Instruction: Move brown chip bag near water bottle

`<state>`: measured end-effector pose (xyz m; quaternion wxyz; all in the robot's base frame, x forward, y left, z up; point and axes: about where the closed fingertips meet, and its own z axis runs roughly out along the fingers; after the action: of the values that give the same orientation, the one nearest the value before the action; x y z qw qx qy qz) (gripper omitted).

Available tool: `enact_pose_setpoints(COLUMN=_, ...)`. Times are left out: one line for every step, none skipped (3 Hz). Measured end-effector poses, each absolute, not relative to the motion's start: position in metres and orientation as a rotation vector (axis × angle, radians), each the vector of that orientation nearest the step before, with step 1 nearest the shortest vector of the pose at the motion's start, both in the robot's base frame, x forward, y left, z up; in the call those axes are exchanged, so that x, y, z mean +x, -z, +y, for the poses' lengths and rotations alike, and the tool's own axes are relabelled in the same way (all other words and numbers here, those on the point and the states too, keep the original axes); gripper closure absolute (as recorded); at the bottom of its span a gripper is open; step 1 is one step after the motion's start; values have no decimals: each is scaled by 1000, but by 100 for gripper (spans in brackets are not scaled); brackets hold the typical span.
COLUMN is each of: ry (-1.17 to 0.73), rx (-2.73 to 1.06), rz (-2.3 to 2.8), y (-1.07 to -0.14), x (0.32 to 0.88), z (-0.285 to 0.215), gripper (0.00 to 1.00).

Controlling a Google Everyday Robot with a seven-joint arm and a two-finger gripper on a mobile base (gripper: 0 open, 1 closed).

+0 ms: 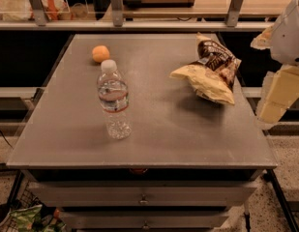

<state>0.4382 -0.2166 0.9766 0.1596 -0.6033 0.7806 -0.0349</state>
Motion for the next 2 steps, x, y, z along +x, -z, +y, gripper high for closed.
enact_pose_setpoints(ry=103, rx=-1710, rz=2230, y=-978, x=439, z=-216, gripper=0)
enact_pose_setpoints(ry=87, rx=-1652, rz=2254, y=-970, x=453, z=-211, gripper=0)
